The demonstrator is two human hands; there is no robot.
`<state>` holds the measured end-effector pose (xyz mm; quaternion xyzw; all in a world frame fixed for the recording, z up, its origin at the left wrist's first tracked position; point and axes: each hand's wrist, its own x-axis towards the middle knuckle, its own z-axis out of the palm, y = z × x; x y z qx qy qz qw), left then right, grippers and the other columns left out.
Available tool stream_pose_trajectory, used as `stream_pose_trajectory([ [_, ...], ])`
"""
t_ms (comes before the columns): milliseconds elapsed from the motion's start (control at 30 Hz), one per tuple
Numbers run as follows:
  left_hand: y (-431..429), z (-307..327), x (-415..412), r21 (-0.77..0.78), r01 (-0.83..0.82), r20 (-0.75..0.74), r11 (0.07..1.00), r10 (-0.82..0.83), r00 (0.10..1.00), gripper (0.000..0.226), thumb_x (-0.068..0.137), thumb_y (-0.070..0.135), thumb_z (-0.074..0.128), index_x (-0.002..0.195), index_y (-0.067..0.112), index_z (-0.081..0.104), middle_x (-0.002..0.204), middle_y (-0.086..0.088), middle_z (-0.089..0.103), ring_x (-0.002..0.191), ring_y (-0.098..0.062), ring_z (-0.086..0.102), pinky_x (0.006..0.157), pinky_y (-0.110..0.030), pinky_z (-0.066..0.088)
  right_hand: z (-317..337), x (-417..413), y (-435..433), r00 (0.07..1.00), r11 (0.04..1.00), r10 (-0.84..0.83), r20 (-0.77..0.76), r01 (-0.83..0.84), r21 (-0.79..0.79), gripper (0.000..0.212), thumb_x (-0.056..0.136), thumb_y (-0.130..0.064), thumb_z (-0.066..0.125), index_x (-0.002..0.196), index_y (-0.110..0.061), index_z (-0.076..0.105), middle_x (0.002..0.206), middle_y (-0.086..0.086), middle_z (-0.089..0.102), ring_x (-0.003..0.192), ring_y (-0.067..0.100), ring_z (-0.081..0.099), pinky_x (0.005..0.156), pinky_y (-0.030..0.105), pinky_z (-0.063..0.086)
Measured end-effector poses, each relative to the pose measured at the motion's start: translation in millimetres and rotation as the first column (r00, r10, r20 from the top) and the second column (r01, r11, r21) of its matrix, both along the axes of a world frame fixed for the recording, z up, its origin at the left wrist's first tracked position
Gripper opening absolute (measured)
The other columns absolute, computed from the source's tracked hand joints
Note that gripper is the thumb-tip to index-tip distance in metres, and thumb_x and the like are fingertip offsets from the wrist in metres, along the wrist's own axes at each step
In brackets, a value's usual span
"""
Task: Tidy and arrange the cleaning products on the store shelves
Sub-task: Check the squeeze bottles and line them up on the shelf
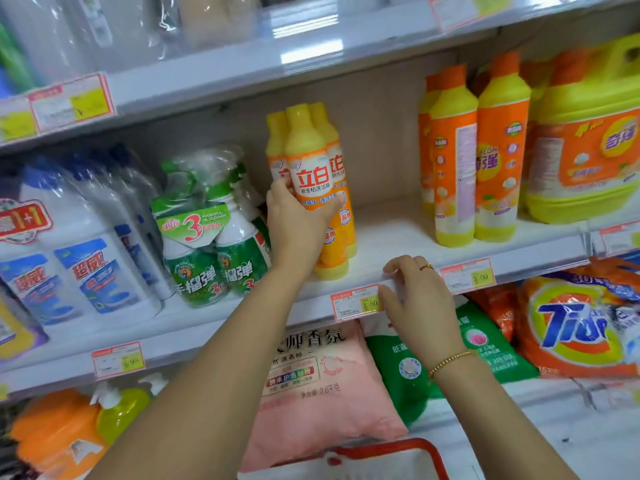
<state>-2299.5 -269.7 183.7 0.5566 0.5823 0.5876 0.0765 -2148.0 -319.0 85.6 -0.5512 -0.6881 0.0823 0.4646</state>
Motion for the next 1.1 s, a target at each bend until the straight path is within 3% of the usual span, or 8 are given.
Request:
stream_pose_trajectory([
  [167, -19, 12, -1, -0.026, 0.059, -0.035, 0.998, -0.060, 0.998, 0.065, 0.066, 0.032, 0.086, 0.122, 0.021, 0.053, 0.120, -0.001, 0.063, 0.105, -0.019, 0.062, 0.093, -0.044, 0.052, 11, 0, -7, 0.978, 0.992, 0.100, -0.182, -0.111, -0.053, 0.028, 0.086, -0.019, 0.064, 0.113, -0.016, 0.056, 0.108, 0.000, 0.055, 0.100, 0.016, 0.054, 0.073, 0.022, 0.033],
  [300, -69, 5, 2, 0.015, 0.185, -0.101, 0.983, -0.183, 0.978, 0.060, 0.063, 0.017, 0.087, 0.107, 0.032, 0.050, 0.104, 0.009, 0.067, 0.093, -0.009, 0.065, 0.083, -0.035, 0.055, 42, -3, -29, 0.908, 0.968, 0.251, -0.335, -0.228, 0.108, 0.044, 0.086, -0.024, 0.066, 0.126, -0.026, 0.049, 0.114, -0.007, 0.055, 0.093, 0.003, 0.054, 0.078, 0.017, 0.042],
  [467, -129, 2, 3, 0.088, 0.272, -0.224, 0.958, -0.247, 0.943, 0.061, 0.065, 0.003, 0.085, 0.098, 0.038, 0.049, 0.095, 0.028, 0.062, 0.088, 0.008, 0.059, 0.070, -0.007, 0.043, 67, -7, -63, 0.873, 0.885, 0.434, -0.222, -0.366, 0.289, 0.051, 0.084, -0.020, 0.069, 0.127, -0.037, 0.047, 0.120, -0.015, 0.055, 0.104, 0.000, 0.054, 0.085, 0.018, 0.049],
  [567, -160, 17, -1, 0.163, 0.298, -0.267, 0.941, -0.248, 0.931, 0.064, 0.062, -0.001, 0.086, 0.101, 0.035, 0.049, 0.100, 0.033, 0.059, 0.091, 0.008, 0.059, 0.071, -0.006, 0.043, 76, -7, -84, 0.834, 0.820, 0.525, -0.170, -0.442, 0.365, 0.054, 0.083, -0.024, 0.067, 0.124, -0.050, 0.043, 0.120, -0.022, 0.054, 0.108, -0.003, 0.053, 0.086, 0.012, 0.046],
  [667, -183, 26, -6, 0.197, 0.294, -0.292, 0.935, -0.230, 0.928, 0.065, 0.061, -0.002, 0.085, 0.101, 0.035, 0.049, 0.098, 0.029, 0.061, 0.092, 0.011, 0.057, 0.072, -0.003, 0.041, 85, -8, -99, 0.813, 0.796, 0.558, -0.163, -0.470, 0.382, 0.049, 0.082, -0.032, 0.066, 0.128, -0.040, 0.049, 0.120, -0.016, 0.057, 0.110, 0.002, 0.055, 0.088, 0.021, 0.049],
  [800, -200, 25, -17, 0.136, 0.287, -0.196, 0.948, -0.259, 0.946, 0.059, 0.062, 0.001, 0.086, 0.101, 0.032, 0.055, 0.092, 0.027, 0.065, 0.087, 0.009, 0.061, 0.073, -0.002, 0.041, 87, -14, -111, 0.802, 0.785, 0.579, -0.148, -0.499, 0.368, 0.048, 0.084, -0.029, 0.067, 0.130, -0.032, 0.054, 0.122, -0.018, 0.057, 0.116, 0.007, 0.053, 0.092, 0.030, 0.048],
  [967, -206, 15, -28, 0.003, 0.369, -0.037, 0.930, -0.368, 0.929, 0.059, 0.052, 0.025, 0.086, 0.102, 0.031, 0.054, 0.099, 0.013, 0.068, 0.098, -0.007, 0.066, 0.081, -0.019, 0.052, 75, -20, -117, 0.781, 0.779, 0.603, -0.165, -0.532, 0.330, 0.048, 0.086, -0.046, 0.057, 0.133, -0.042, 0.049, 0.116, -0.023, 0.057, 0.113, 0.004, 0.056, 0.091, 0.026, 0.048],
  [1100, -201, 13, -32, -0.011, 0.414, 0.178, 0.910, -0.405, 0.897, 0.065, 0.046, 0.013, 0.088, 0.104, 0.023, 0.059, 0.094, 0.009, 0.073, 0.088, -0.007, 0.070, 0.070, -0.023, 0.056, 59, -20, -117, 0.772, 0.779, 0.614, -0.165, -0.557, 0.288, 0.046, 0.091, -0.048, 0.050, 0.137, -0.040, 0.046, 0.122, -0.020, 0.056, 0.114, 0.004, 0.056, 0.087, 0.020, 0.050],
])
